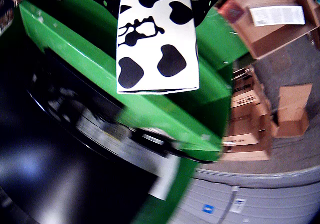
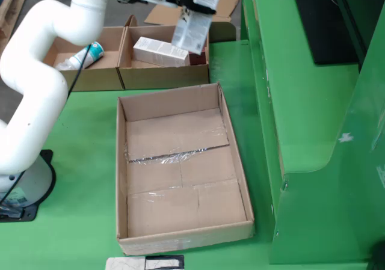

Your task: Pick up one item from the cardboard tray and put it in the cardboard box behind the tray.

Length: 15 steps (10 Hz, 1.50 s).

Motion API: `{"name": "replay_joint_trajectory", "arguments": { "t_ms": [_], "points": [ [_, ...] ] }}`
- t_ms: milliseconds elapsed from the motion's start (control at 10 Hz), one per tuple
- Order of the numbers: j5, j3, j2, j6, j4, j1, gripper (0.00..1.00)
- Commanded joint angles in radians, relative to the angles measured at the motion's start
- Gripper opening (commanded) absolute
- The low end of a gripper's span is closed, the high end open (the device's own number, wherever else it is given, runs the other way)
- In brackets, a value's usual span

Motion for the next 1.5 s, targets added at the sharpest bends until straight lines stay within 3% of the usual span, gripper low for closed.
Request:
{"name": "replay_joint_trajectory", "arguments": {
  "t_ms": [0,500,600,800,1000,1100,1200,1300,1400],
  "points": [
    [-0.010,0.029,0.049,-0.048,0.013,0.462,0.00],
    [-0.010,0.029,0.024,-0.022,0.013,0.584,0.00],
    [-0.010,0.029,-0.024,0.036,0.013,0.719,0.00],
    [-0.010,0.029,-0.024,0.061,0.013,0.719,0.00],
    [-0.010,0.029,-0.067,0.139,0.013,0.842,0.00],
    [-0.010,0.029,-0.078,-0.048,0.013,0.882,0.00],
    [-0.010,0.029,-0.104,0.131,0.013,0.981,0.00],
    [-0.010,0.029,-0.106,0.132,0.013,0.978,0.00],
    [-0.010,0.029,-0.106,-0.017,0.013,0.977,0.00]
  ]
}}
